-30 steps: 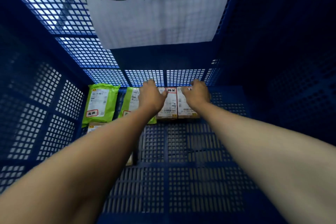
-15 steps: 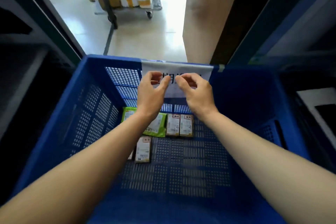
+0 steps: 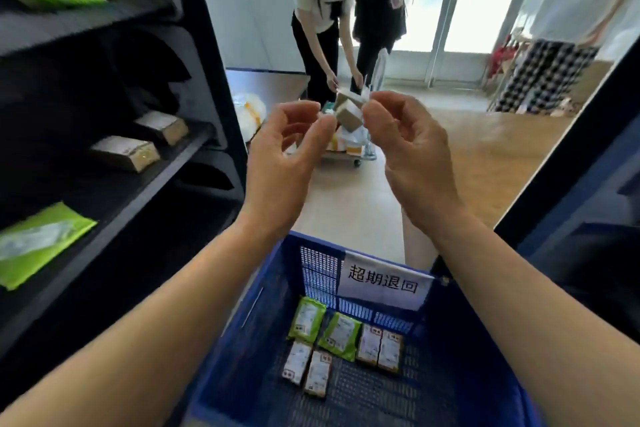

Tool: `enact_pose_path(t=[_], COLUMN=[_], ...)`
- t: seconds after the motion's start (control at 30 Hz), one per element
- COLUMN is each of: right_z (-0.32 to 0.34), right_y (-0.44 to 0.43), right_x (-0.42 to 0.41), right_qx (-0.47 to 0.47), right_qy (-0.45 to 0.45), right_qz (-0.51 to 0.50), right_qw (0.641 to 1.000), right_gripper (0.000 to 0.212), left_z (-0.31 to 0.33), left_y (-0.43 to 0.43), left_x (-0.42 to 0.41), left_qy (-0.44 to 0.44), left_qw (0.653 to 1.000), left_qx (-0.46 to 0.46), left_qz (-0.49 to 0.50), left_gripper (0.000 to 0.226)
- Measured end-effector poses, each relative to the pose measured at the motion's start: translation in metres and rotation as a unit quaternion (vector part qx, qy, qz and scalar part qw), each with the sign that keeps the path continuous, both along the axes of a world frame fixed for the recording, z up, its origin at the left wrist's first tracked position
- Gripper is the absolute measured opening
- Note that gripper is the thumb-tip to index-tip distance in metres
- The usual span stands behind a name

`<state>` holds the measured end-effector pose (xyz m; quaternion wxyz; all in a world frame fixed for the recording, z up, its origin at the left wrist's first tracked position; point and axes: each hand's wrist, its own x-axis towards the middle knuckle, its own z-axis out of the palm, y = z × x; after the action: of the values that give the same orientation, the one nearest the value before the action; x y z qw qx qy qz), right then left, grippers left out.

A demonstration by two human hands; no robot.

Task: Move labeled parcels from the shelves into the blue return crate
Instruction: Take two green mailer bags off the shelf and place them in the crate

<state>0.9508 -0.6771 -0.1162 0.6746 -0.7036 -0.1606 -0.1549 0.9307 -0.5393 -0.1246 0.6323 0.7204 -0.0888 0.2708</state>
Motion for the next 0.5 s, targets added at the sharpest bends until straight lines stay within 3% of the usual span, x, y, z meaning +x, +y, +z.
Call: enact_pose_path(t=[0.1, 0.2, 0.37, 0.5], right_z=[0.043, 0.065, 0.074, 0.070], right_y=[0.018, 0.034, 0.061, 0.083], right_x=[-0.021, -0.043, -0.091, -0.137], right_qx=[0.011, 0.025, 0.050, 0.035], right_qy=[-0.040, -0.062, -0.078, -0.085], right_qz=[0.035, 0.087, 0.210, 0.322], right_qw=[0.999, 0.994, 0.973, 0.942], right_gripper=[0.030, 0.024, 0.013, 0.022], left_z=[0.043, 0.062, 0.069, 0.065], left_y=[0.012, 0.017, 0.017, 0.018], left_x=[-0.032, -0.072, -0.150, -0.213], left_qy=[-0.055, -0.072, -0.079, -0.087], left_qw=[0.998, 0.995, 0.982, 0.956], left_qx=[-0.001, -0.009, 0.004, 0.012], left_qz=[0.031, 0.071, 0.171, 0.279], left_gripper=[0.017, 0.020, 0.018, 0.014])
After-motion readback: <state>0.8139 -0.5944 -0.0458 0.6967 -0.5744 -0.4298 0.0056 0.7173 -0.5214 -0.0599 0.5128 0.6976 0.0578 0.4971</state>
